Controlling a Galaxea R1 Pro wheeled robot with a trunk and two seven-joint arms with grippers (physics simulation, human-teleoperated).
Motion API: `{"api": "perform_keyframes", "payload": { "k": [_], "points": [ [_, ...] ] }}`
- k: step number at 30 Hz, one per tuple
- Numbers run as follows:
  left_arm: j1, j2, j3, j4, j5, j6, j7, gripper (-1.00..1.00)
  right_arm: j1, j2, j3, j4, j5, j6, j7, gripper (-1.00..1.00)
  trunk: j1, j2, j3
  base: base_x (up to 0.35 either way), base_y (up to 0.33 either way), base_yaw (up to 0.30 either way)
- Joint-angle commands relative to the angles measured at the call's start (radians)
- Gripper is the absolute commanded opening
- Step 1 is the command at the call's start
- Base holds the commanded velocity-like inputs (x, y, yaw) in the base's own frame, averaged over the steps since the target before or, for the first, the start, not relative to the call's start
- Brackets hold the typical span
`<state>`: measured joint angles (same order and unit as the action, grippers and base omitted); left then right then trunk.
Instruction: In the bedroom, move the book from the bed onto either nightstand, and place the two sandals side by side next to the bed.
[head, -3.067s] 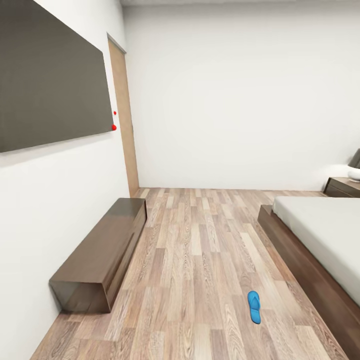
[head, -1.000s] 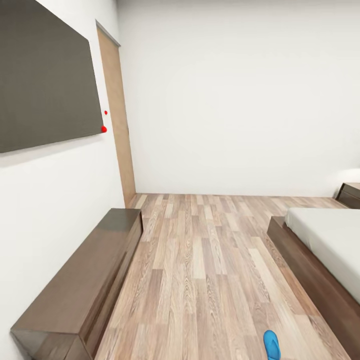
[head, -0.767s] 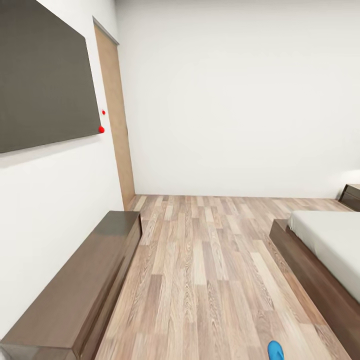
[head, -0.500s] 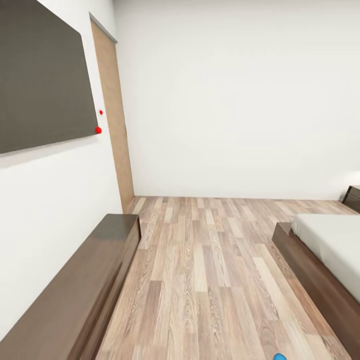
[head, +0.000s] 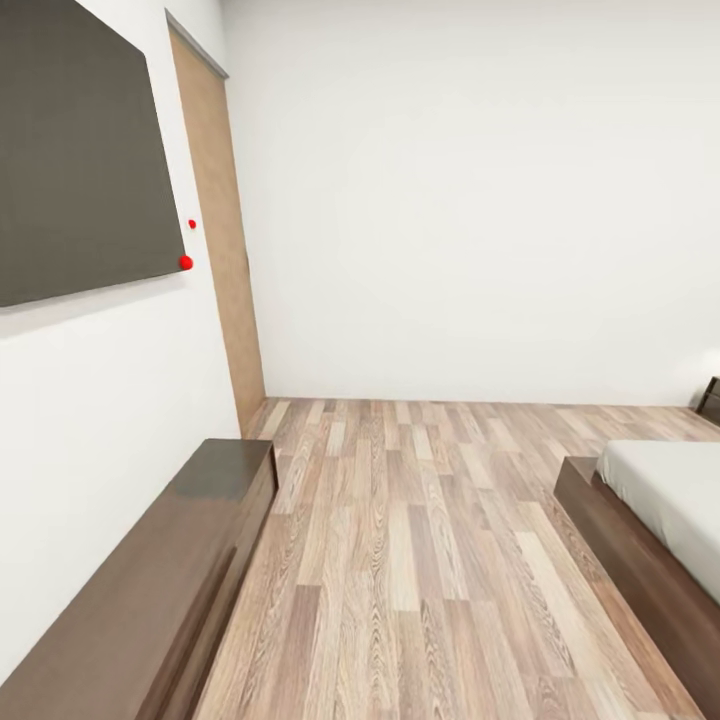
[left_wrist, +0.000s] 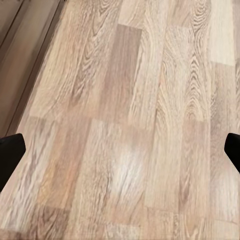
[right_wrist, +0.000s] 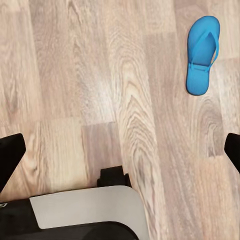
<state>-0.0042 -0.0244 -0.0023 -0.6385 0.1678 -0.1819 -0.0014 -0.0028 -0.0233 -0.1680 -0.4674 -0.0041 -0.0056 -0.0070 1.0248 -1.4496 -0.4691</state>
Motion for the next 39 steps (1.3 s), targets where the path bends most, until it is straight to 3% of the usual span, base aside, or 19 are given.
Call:
{"api": "perform_keyframes", "payload": {
  "k": [1,13,39],
  "points": [
    [0.0,0.0,0.0,0.0,0.007,-0.003,0.0,1.0,0.0,0.0,-0.001,0.0,0.0,-0.001,-0.001,1.0,0.0,0.0,-0.001,0.092,0.0,0.0],
    [0.0,0.0,0.001,0.0,0.007,-0.003,0.0,1.0,0.0,0.001,-0.001,0.0,0.0,-0.001,-0.001,1.0,0.0,0.0,-0.001,0.075,0.0,0.0],
    [0.0,0.0,0.001,0.0,0.007,-0.004,0.0,1.0,0.0,0.002,-0.001,0.0,0.003,-0.001,-0.001,1.0,0.0,0.0,-0.001,0.313,0.0,-0.023]
  ]
}}
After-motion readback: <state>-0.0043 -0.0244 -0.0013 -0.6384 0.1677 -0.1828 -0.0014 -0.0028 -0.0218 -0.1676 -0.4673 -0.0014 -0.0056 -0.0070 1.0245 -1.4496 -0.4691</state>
